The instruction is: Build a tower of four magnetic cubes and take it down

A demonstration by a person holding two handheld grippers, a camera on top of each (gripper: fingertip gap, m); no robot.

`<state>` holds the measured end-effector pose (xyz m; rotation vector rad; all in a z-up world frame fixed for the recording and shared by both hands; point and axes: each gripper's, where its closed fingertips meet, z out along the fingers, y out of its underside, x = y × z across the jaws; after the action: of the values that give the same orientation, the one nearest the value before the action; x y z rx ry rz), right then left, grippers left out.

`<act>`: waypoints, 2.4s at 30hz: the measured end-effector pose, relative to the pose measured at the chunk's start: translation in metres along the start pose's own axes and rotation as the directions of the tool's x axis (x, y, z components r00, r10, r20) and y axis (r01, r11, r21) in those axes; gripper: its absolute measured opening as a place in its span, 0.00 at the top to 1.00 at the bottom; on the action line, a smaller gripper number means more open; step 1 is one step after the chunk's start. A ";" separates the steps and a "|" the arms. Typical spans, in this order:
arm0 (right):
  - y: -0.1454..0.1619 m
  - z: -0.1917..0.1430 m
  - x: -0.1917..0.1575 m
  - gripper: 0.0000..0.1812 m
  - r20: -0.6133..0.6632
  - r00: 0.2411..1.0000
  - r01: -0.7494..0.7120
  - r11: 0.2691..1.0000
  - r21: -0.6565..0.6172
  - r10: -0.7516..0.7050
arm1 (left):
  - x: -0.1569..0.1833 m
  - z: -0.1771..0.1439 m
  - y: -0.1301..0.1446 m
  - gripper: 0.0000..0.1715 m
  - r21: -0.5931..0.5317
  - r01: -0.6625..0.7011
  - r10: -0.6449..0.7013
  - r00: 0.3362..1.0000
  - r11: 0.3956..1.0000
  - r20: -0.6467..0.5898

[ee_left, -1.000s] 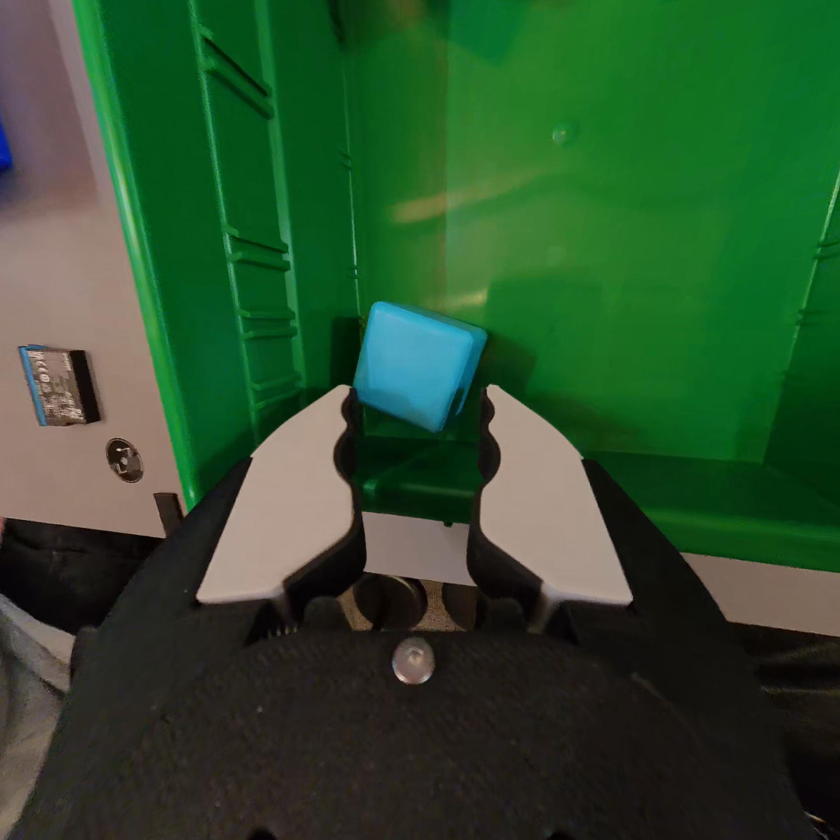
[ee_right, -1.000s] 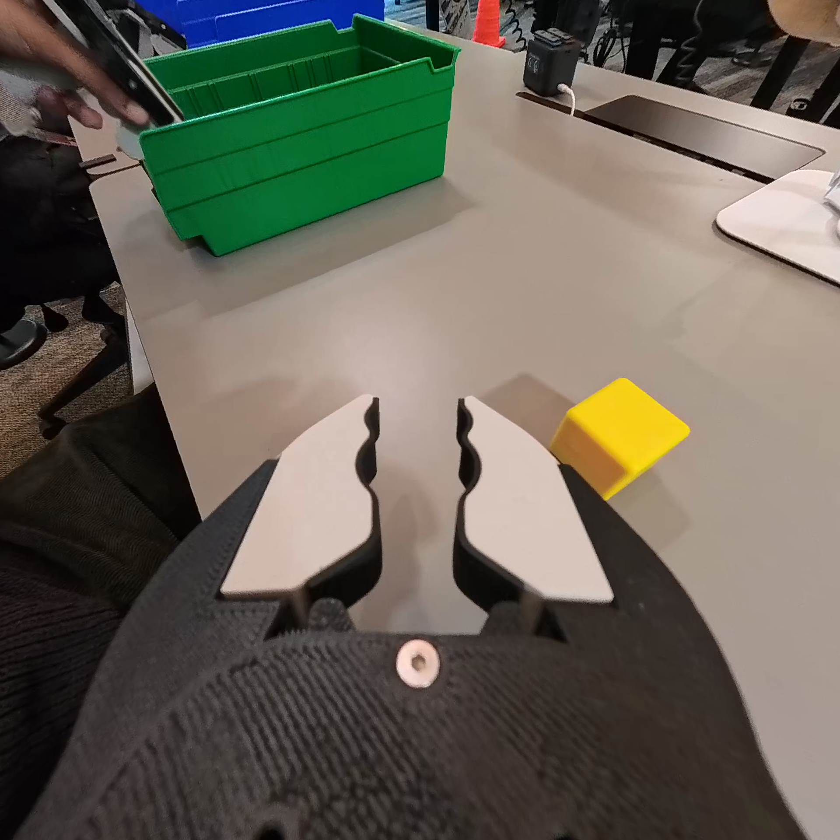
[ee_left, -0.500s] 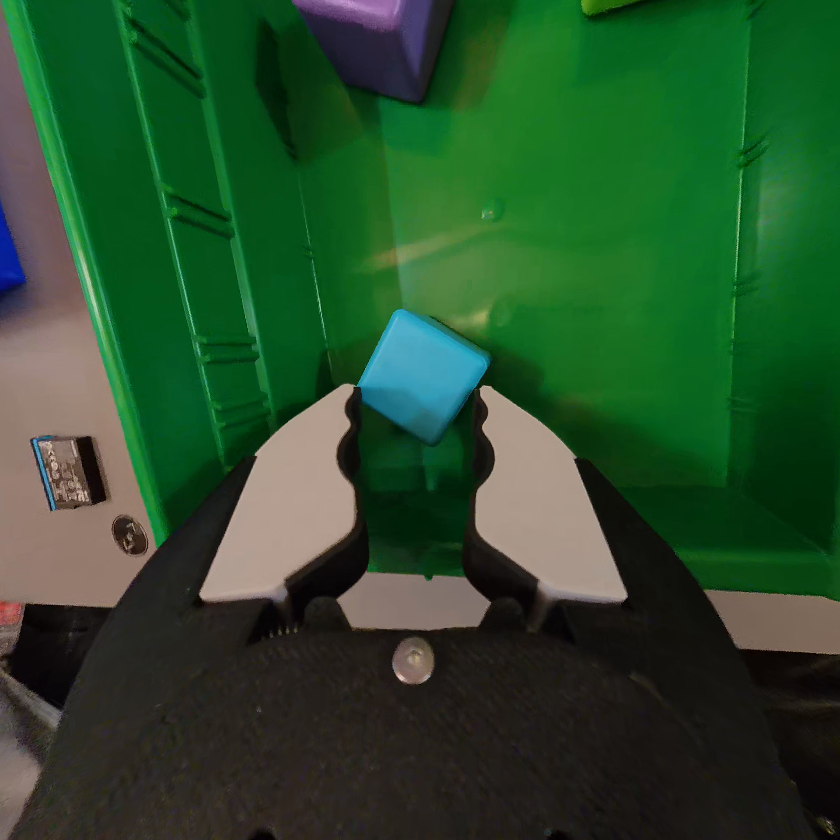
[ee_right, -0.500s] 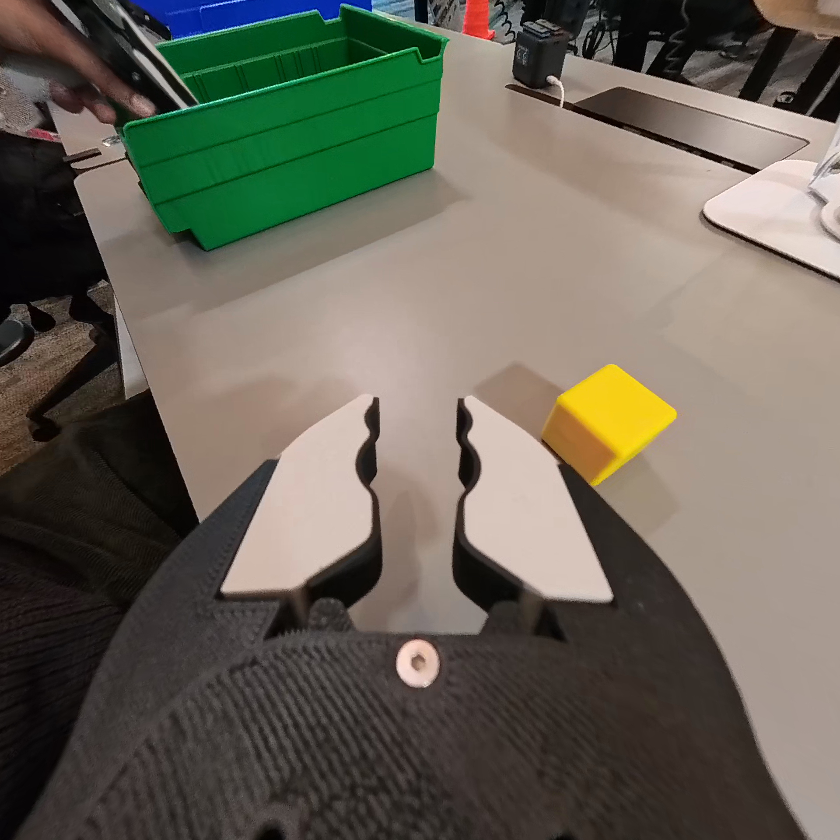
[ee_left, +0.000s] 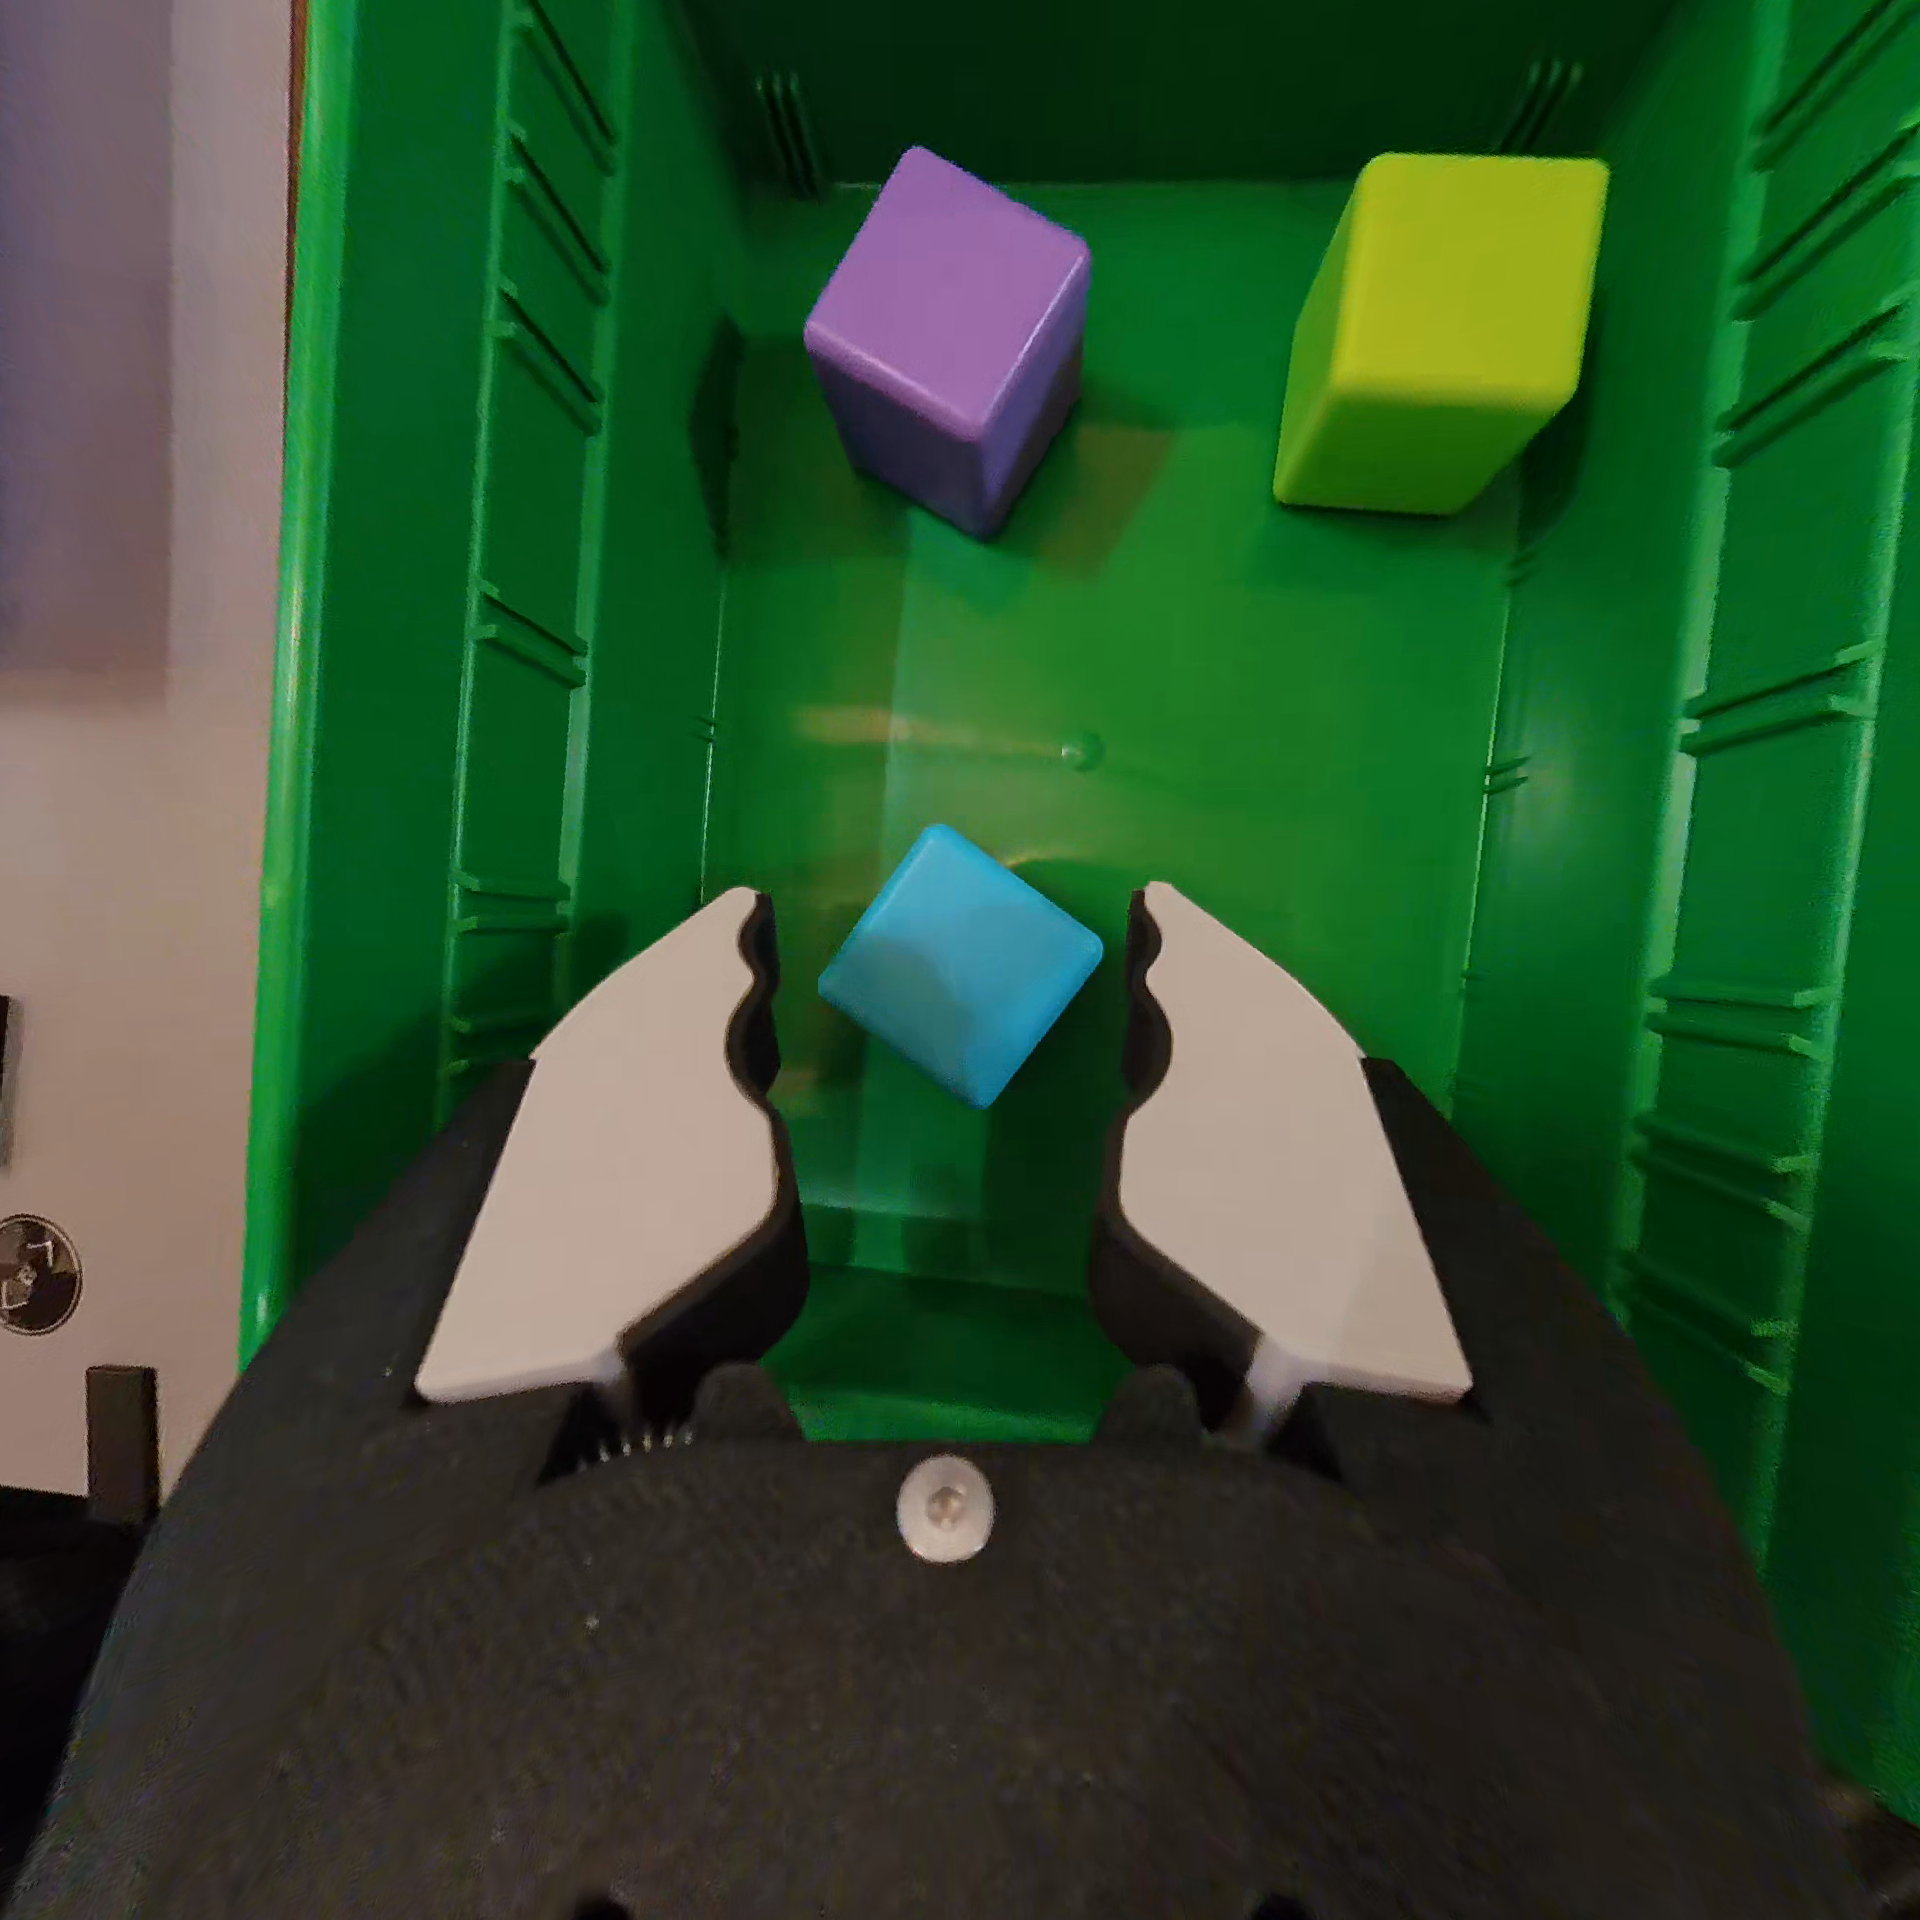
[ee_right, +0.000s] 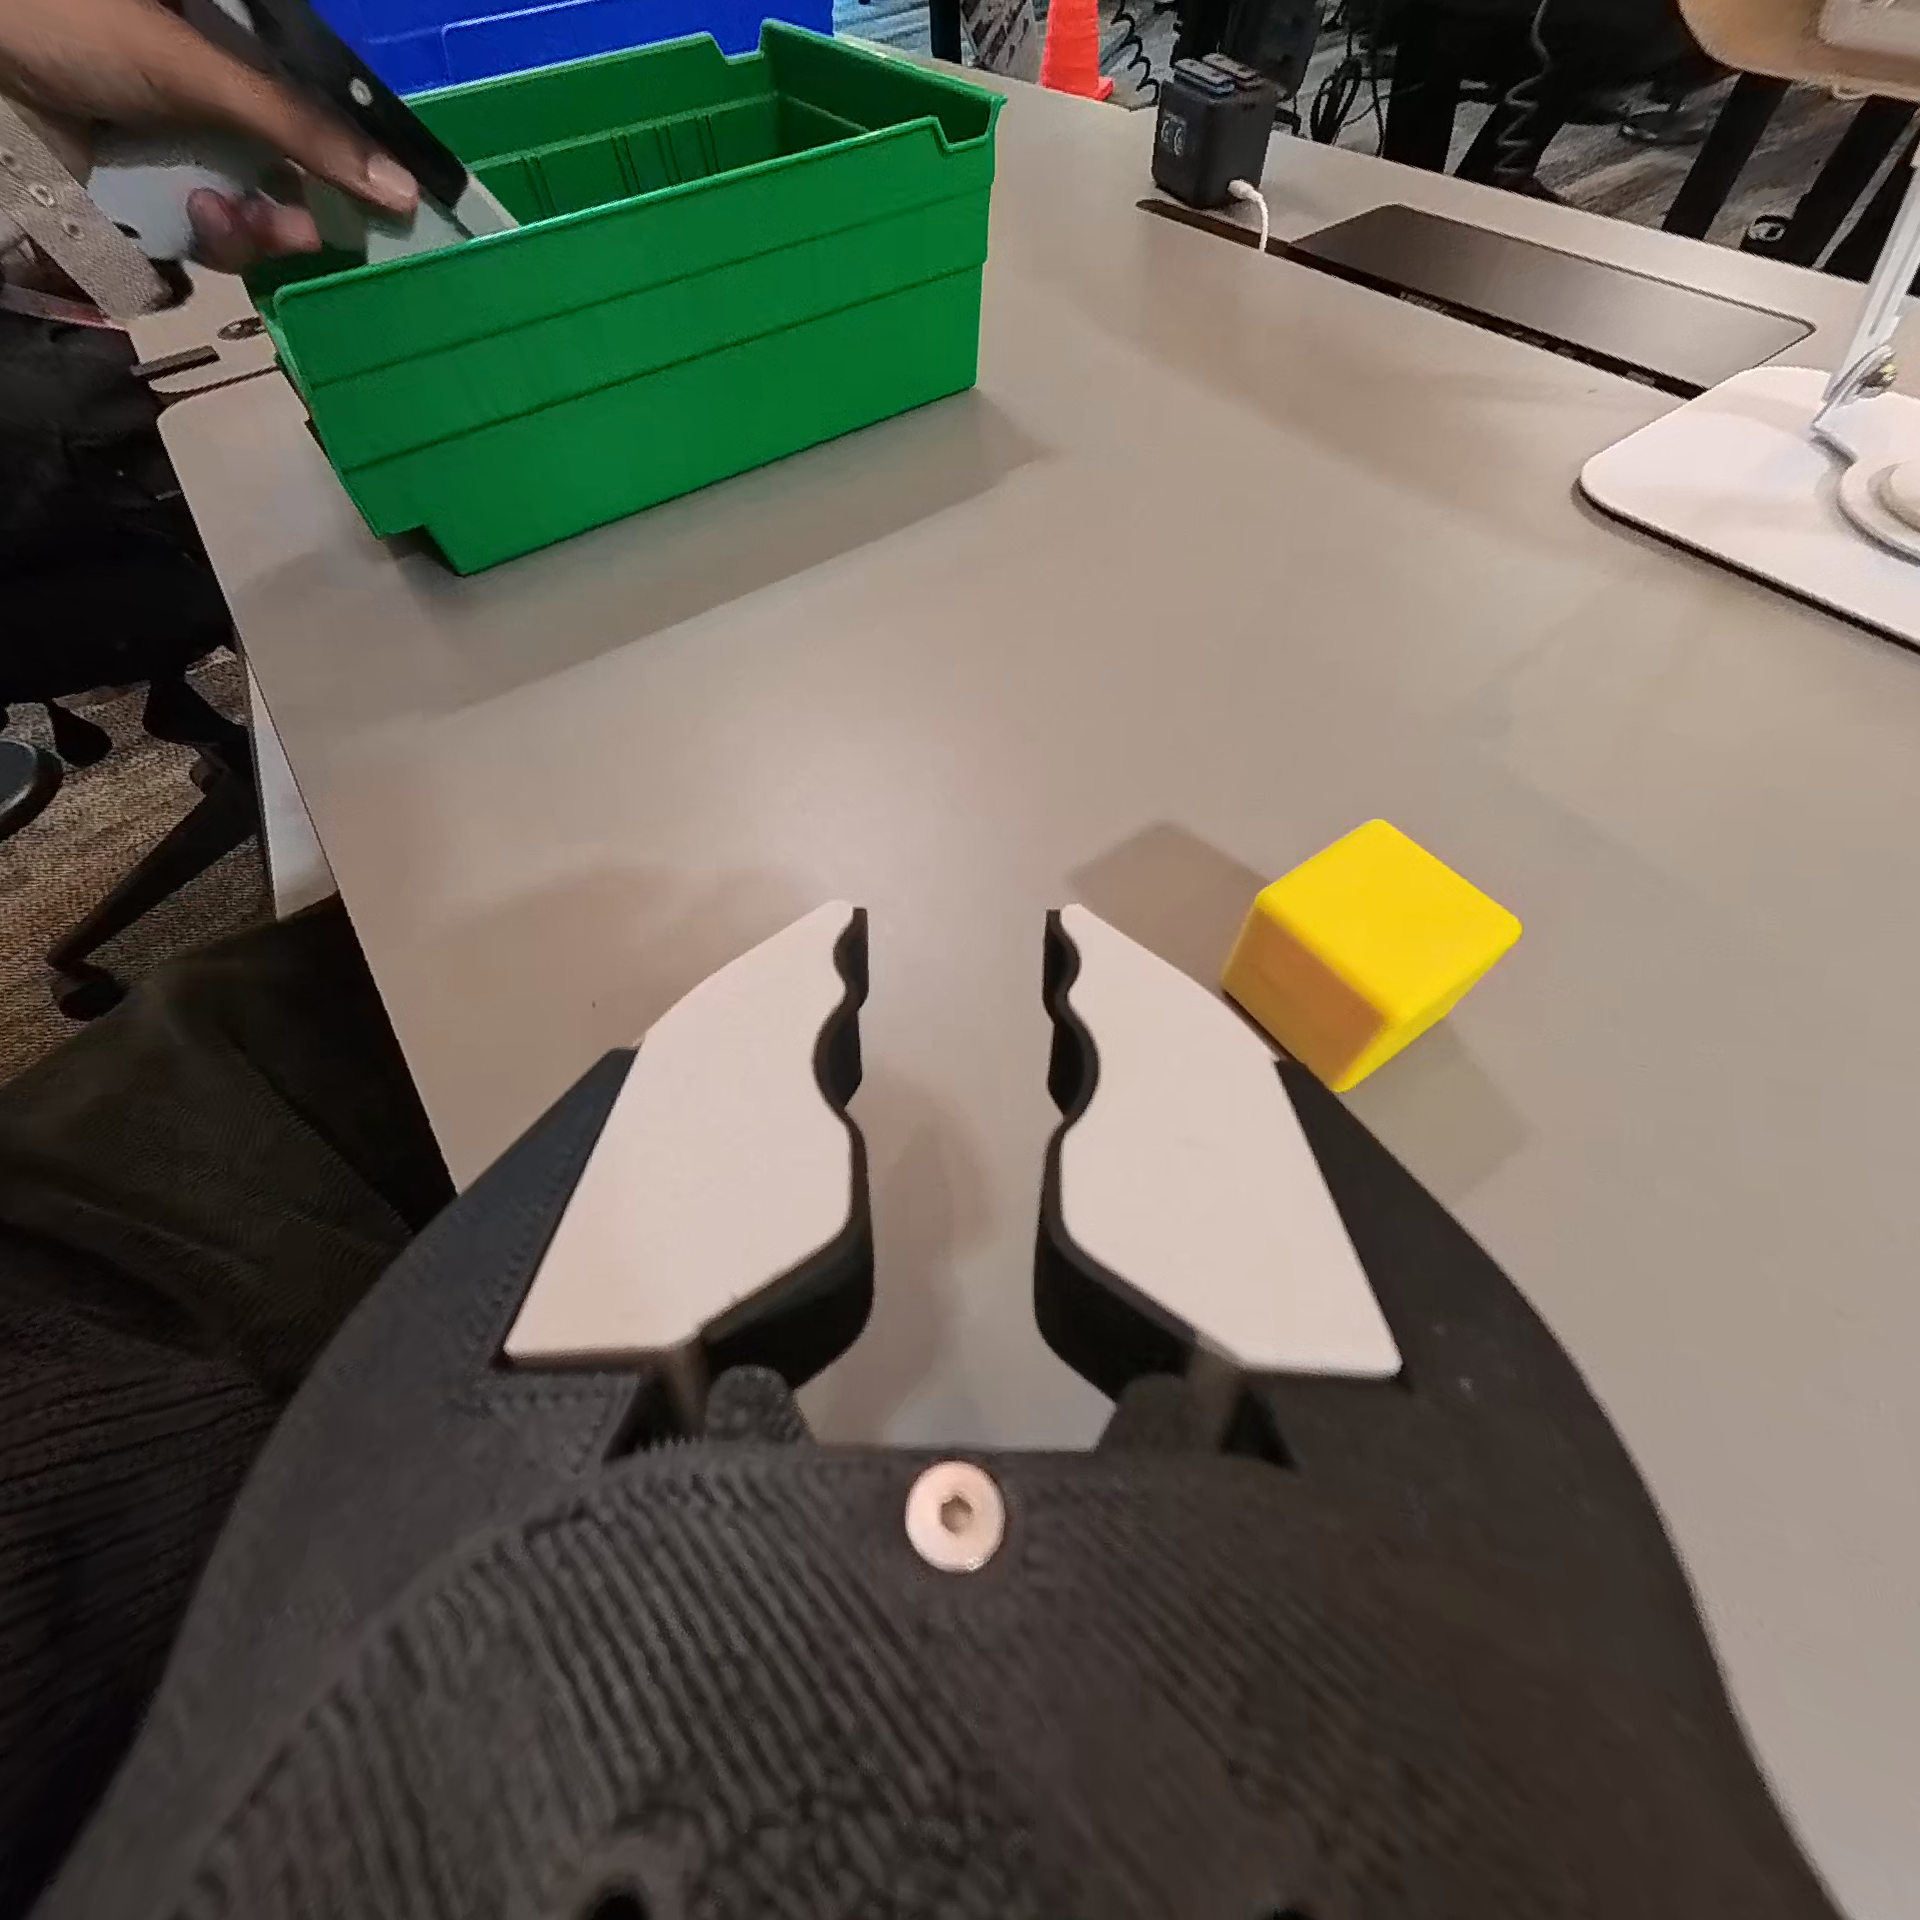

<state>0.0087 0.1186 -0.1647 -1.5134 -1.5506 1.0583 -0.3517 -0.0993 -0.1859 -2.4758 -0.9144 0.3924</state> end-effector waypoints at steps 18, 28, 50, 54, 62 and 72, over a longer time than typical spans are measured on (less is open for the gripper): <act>0.002 -0.003 0.003 0.82 -0.012 1.000 -0.012 1.000 -0.002 0.012 | 0.009 0.017 0.025 0.63 -0.127 -0.277 0.275 0.961 0.952 -0.036; 0.002 -0.003 0.003 0.82 -0.012 1.000 -0.009 1.000 -0.004 0.009 | 0.022 0.010 0.018 0.63 -0.065 -0.378 0.375 0.925 0.923 -0.053; 0.003 -0.004 0.003 0.82 -0.018 1.000 -0.009 1.000 -0.006 0.008 | 0.013 -0.010 0.025 0.74 -0.131 -0.128 0.111 0.986 0.983 -0.126; 0.003 -0.005 0.004 0.82 -0.021 1.000 -0.011 1.000 -0.005 0.011 | 0.015 -0.008 0.022 0.82 -0.111 -0.141 0.124 0.982 0.984 -0.145; 0.004 -0.007 0.005 0.82 -0.026 1.000 -0.014 1.000 -0.005 0.014 | 0.018 -0.002 0.012 0.71 -0.074 -0.109 0.098 0.985 0.991 -0.139; 0.005 -0.007 0.006 0.82 -0.028 0.999 -0.017 1.000 -0.006 0.017 | 0.011 -0.001 0.023 0.57 -0.175 -0.115 0.111 0.993 0.978 -0.033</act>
<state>0.0168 0.1248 -0.1662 -1.5416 -1.5255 1.0391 -0.3309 -0.1072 -0.1979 -2.6974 -0.8336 0.3321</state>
